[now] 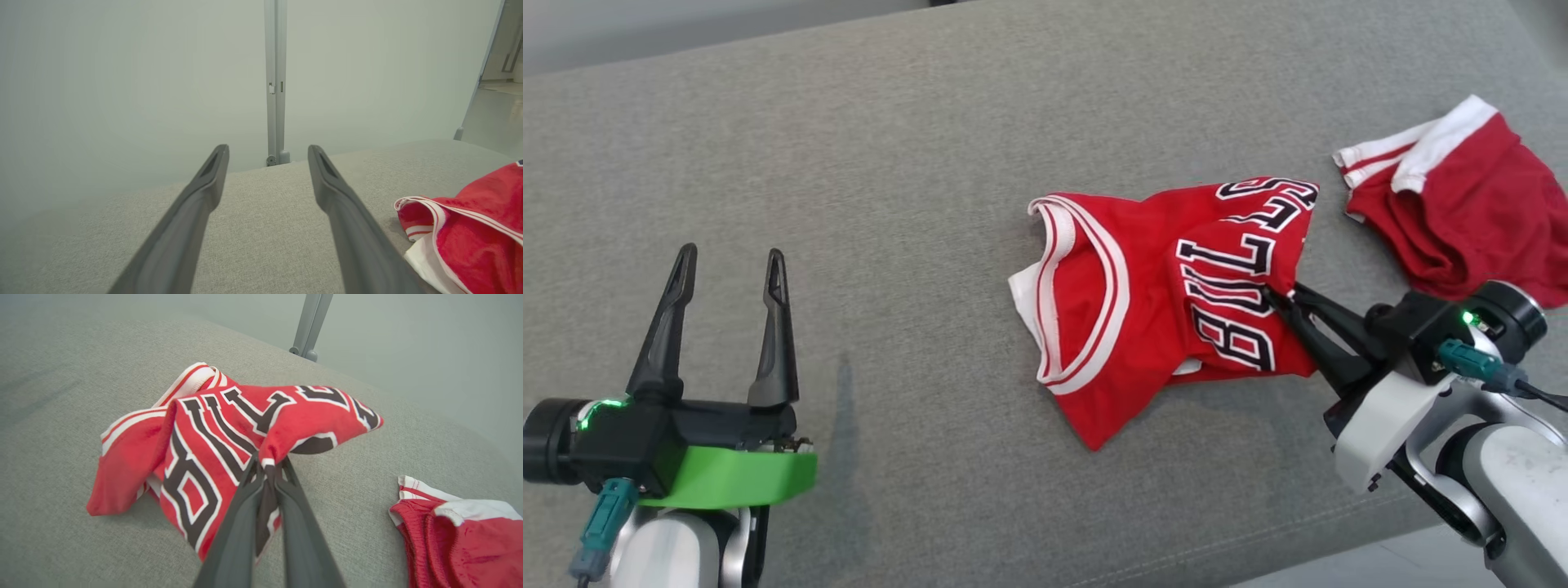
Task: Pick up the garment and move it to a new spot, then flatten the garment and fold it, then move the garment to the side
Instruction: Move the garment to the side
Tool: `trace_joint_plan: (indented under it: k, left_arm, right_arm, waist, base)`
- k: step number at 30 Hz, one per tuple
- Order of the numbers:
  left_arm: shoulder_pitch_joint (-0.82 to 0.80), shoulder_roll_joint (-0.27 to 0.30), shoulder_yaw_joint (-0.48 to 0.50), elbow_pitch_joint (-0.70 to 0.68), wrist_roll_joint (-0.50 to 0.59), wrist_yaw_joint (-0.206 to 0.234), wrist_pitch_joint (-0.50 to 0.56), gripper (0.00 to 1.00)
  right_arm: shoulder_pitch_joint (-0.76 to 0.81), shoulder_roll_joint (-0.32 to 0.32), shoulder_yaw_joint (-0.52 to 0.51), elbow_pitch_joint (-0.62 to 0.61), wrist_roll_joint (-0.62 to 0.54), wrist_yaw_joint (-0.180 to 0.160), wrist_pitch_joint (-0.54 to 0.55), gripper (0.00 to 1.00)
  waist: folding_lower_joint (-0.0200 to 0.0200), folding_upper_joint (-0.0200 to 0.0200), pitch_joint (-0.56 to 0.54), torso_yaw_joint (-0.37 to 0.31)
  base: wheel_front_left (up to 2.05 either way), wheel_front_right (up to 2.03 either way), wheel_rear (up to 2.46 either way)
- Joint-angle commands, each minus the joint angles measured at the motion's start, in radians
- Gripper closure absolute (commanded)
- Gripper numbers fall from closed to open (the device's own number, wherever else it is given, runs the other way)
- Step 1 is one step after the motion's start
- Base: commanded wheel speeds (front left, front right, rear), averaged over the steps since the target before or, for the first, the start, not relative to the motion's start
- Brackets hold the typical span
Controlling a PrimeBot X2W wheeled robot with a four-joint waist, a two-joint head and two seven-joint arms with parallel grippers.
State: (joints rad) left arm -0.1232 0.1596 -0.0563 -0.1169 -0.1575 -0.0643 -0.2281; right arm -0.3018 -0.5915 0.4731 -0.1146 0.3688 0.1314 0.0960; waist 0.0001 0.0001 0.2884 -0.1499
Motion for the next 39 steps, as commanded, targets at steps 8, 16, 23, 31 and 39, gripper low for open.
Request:
trace_joint_plan:
  k: [8,16,23,31,39]
  left_arm:
    - [-0.066,0.046,-0.015,-0.074,0.020,-0.013,0.043,0.00]
    - [-0.129,0.087,-0.029,-0.145,0.037,-0.022,0.087,0.00]
    - [-0.169,0.106,-0.040,-0.172,0.036,-0.030,0.101,0.00]
    - [-0.186,0.110,-0.048,-0.156,0.027,-0.027,0.093,0.00]
    - [-0.147,0.094,-0.053,-0.113,0.015,-0.011,0.062,0.00]
  right_arm:
    - [-0.139,-0.082,0.049,0.064,0.017,-0.002,-0.059,1.00]
    - [-0.253,-0.253,-0.043,0.221,0.039,-0.002,-0.148,1.00]
    - [-0.281,-0.289,-0.183,0.403,0.106,-0.002,-0.176,1.00]
    - [-0.309,-0.192,-0.247,0.611,0.149,-0.002,-0.205,0.00]
    - [-0.230,-0.116,-0.353,0.637,0.128,-0.002,-0.337,0.00]
  waist:
    - [-0.0001,-0.0001,0.152,-0.139]
    - [-0.0001,-0.0001,0.275,-0.167]
    - [-0.0001,-0.0001,0.350,-0.149]
    - [-0.0001,-0.0001,0.371,-0.119]
    - [-0.0001,-0.0001,0.292,-0.110]
  base:
    - [0.00,0.00,0.00]
    - [0.00,0.00,0.00]
    - [0.00,0.00,0.00]
    - [0.00,0.00,0.00]
    - [0.00,0.00,0.00]
